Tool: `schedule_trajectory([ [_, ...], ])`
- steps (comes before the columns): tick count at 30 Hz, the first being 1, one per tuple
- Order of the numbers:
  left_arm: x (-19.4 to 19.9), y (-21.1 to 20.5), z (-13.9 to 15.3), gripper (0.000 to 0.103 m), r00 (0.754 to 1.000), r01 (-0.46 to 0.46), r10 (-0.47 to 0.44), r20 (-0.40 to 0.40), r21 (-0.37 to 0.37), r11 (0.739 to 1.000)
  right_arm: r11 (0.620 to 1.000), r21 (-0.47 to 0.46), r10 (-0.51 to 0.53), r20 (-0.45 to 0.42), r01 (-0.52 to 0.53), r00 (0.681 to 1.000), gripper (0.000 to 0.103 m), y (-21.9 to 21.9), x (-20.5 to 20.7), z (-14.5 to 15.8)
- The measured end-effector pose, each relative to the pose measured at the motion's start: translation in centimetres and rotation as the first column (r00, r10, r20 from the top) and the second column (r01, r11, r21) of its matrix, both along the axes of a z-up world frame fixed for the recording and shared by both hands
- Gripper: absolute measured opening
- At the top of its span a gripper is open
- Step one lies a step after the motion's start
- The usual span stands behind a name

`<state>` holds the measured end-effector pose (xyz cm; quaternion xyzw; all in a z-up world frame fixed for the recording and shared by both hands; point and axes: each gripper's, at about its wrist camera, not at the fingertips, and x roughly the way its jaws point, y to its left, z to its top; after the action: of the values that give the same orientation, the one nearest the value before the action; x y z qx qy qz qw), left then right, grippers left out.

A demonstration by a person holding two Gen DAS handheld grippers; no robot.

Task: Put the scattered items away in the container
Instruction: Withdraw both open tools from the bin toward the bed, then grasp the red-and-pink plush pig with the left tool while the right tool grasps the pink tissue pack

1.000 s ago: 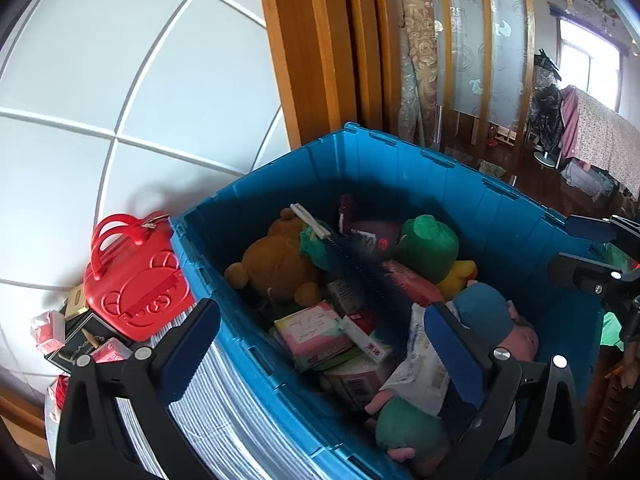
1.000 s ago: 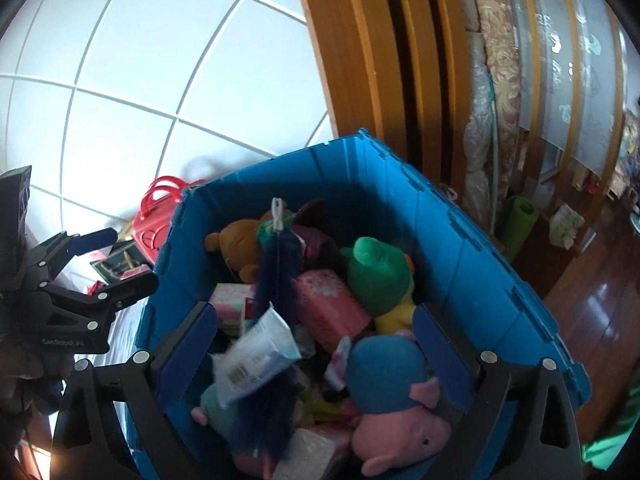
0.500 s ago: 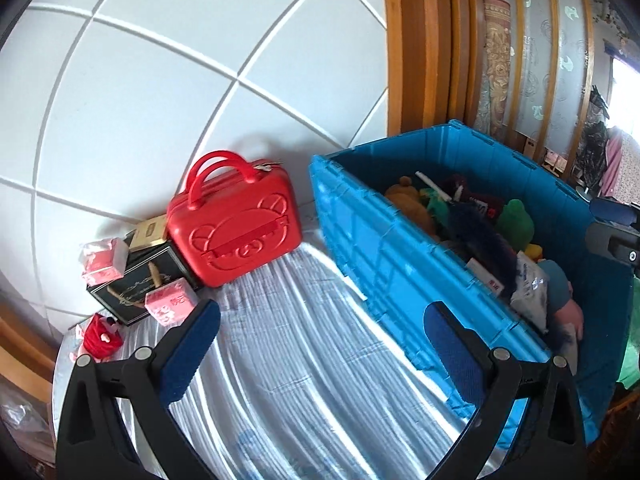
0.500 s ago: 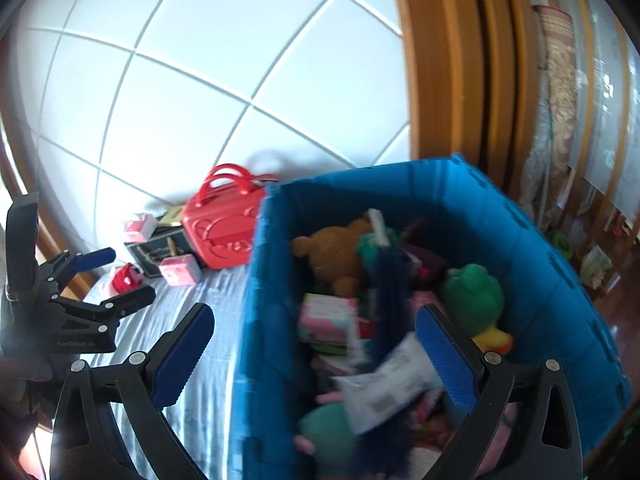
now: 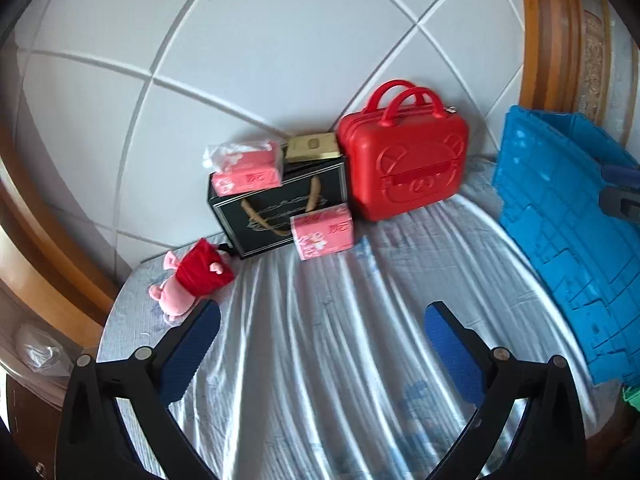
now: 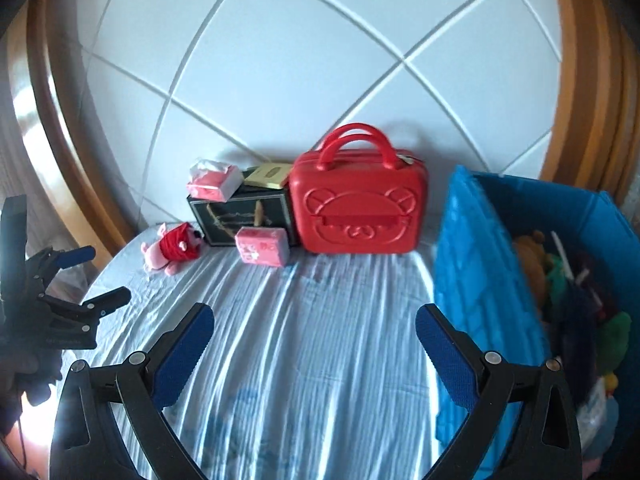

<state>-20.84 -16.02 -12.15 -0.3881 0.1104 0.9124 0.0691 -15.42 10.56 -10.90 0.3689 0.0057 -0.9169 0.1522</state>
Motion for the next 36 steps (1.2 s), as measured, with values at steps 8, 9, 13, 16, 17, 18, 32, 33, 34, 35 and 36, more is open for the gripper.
schedule_trajectory([
  [8,-4.8,-9.8,-6.3,0.103,0.996,-0.087,0.088,0.02,-0.034,0.996,0.951,0.14,0.272,0.04,-0.275,0.962,0.102,-12.9,-8.9,-5.6],
  [9,-5.6,-10.6,-7.1,0.103,0.995,-0.091,0.092,0.023,-0.046,0.995,0.94,0.156,0.301,0.05,-0.305,0.952,0.102,-14.1,-10.0,-6.4],
  [13,-8.7,-13.8,-10.7,0.103,0.995,-0.089,0.092,0.027,-0.095,0.992,0.877,0.22,0.409,0.127,-0.427,0.904,0.102,-18.6,-14.5,-10.7],
  [16,-11.6,-16.2,-13.3,0.103,0.997,-0.075,0.078,0.022,-0.125,0.989,0.831,0.287,0.441,0.181,-0.476,0.879,0.102,-21.0,-18.0,-14.4],
  [17,-12.8,-17.0,-14.2,0.103,0.997,-0.069,0.073,0.024,-0.133,0.989,0.819,0.304,0.445,0.196,-0.486,0.874,0.102,-21.4,-19.2,-15.5],
  [18,-13.9,-17.7,-15.0,0.103,0.998,-0.058,0.062,0.026,-0.142,0.988,0.809,0.321,0.449,0.205,-0.493,0.87,0.102,-21.9,-20.2,-16.5],
  [32,-25.8,-21.8,-26.9,0.103,0.972,0.206,-0.115,0.207,-0.502,0.84,0.567,0.611,0.442,0.341,-0.553,0.83,0.102,-28.7,-31.2,-27.9],
  [33,-26.4,-22.0,-27.6,0.103,0.968,0.21,-0.109,0.225,-0.495,0.843,0.563,0.61,0.443,0.348,-0.558,0.826,0.102,-28.7,-31.5,-28.4],
  [34,-26.9,-22.0,-28.5,0.103,0.966,0.213,-0.104,0.237,-0.503,0.838,0.56,0.598,0.448,0.363,-0.573,0.817,0.102,-28.7,-31.7,-29.1],
  [35,-27.1,-22.0,-28.7,0.103,0.97,0.209,-0.112,0.216,-0.504,0.838,0.544,0.606,0.454,0.369,-0.58,0.811,0.102,-28.8,-31.7,-29.8],
  [36,-27.5,-22.0,-28.6,0.103,0.972,0.2,-0.11,0.208,-0.482,0.853,0.517,0.626,0.46,0.371,-0.584,0.806,0.103,-29.0,-31.5,-30.6],
])
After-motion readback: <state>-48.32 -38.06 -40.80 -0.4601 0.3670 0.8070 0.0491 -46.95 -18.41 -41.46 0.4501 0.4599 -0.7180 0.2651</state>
